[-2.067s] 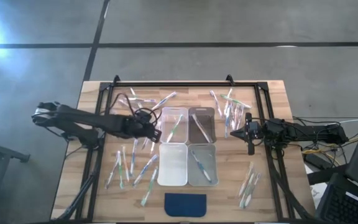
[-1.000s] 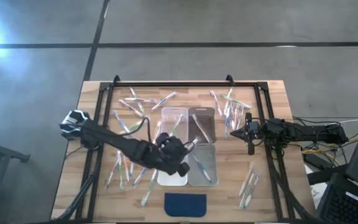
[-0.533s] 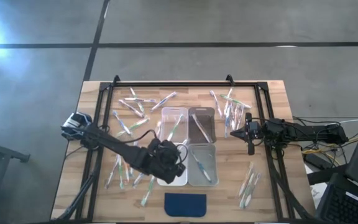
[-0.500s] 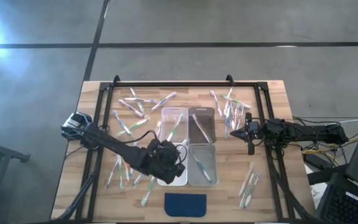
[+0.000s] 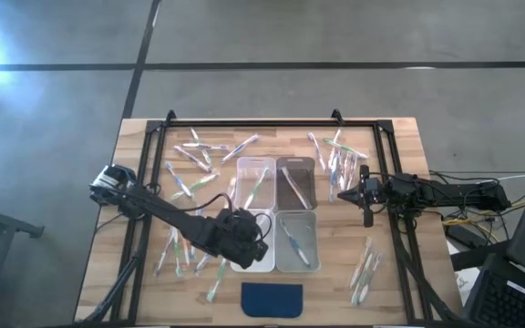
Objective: Pick & Place Toothbrushes
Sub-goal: Put the violet toothbrush into the white bin, then adjust the white bin, then put the orange toothbrush into the black bin
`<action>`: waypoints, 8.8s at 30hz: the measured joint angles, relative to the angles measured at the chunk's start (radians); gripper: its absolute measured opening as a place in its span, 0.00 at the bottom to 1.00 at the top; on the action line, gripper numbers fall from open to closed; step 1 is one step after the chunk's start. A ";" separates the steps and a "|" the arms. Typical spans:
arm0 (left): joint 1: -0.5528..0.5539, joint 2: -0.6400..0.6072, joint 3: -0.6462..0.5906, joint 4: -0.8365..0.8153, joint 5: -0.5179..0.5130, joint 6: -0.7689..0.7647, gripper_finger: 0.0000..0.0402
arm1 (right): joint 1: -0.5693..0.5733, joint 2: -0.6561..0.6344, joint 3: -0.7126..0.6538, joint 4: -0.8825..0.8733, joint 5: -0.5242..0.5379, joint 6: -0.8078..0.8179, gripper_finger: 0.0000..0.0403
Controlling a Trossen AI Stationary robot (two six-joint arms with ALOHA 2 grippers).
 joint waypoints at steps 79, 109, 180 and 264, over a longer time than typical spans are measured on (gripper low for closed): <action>-0.013 -0.107 -0.003 -0.597 0.351 -0.136 0.31 | 0.000 0.000 0.000 0.000 0.000 -0.002 0.02; 0.001 -0.048 -0.085 -0.305 0.329 -0.046 0.31 | 0.000 0.000 0.000 0.000 0.000 -0.002 0.02; 0.026 -0.903 -0.812 0.731 0.223 1.299 0.11 | 0.000 0.000 0.000 0.000 0.000 0.000 0.02; 0.072 -1.409 -1.132 0.480 0.210 1.258 0.01 | -0.005 0.667 0.612 -0.230 0.509 0.386 0.02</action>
